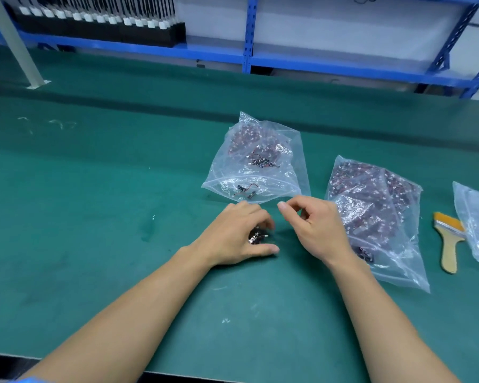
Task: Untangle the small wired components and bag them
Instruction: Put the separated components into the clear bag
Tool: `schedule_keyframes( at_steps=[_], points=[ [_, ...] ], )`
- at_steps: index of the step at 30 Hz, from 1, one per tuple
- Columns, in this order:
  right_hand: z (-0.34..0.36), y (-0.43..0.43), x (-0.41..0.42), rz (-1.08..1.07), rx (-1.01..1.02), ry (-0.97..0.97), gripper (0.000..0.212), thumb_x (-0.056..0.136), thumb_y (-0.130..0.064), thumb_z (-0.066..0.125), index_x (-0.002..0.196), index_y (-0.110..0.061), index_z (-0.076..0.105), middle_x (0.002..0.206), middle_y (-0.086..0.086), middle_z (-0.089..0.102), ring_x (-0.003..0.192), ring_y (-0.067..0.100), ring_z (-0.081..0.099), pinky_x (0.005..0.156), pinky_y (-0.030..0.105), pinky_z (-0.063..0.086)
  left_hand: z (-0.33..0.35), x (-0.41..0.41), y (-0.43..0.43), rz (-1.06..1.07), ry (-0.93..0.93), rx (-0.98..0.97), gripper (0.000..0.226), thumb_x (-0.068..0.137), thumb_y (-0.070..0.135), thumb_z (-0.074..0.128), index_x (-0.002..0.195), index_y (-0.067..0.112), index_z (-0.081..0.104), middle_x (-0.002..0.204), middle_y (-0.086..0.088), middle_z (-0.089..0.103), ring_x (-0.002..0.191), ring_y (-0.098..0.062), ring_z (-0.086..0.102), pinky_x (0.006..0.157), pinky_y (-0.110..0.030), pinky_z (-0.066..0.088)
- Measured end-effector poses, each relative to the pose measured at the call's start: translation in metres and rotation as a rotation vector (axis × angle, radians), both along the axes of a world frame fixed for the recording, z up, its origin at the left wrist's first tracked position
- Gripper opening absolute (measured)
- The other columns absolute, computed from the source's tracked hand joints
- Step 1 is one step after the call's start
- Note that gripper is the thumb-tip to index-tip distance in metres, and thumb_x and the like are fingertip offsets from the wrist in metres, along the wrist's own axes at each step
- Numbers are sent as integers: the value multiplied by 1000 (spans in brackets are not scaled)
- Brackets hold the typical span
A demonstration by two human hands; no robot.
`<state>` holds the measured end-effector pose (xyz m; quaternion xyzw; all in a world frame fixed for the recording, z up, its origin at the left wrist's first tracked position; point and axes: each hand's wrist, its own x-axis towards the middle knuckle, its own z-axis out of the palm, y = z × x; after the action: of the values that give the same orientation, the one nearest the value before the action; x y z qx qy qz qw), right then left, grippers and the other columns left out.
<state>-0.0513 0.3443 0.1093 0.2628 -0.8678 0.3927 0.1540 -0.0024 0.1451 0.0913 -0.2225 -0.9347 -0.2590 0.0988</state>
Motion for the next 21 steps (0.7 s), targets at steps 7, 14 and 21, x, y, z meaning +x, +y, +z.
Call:
schedule_keyframes(
  at_steps=[7,14,21],
  points=[
    [38,36,15,-57,157,27,13,81,-28,81,76,-29,70,70,-20,67,60,-2,55,60,24,40,3,8,-23,110,-77,-31,86,61,89,61,133,44,49,128,17,46,114,-9,49,98,-31,43],
    [71,52,35,-35,49,-73,17,72,-31,85,77,-36,69,71,-20,65,52,9,44,55,13,36,2,2,-7,67,-41,-192,52,80,81,49,118,45,56,113,19,45,90,-7,51,74,-29,43],
    [86,98,28,-217,759,-335,77,53,-50,94,116,-50,49,112,-20,46,97,8,53,85,39,51,4,0,-3,36,43,-157,22,97,48,56,105,32,69,99,12,62,80,-15,60,64,-30,45]
  ],
)
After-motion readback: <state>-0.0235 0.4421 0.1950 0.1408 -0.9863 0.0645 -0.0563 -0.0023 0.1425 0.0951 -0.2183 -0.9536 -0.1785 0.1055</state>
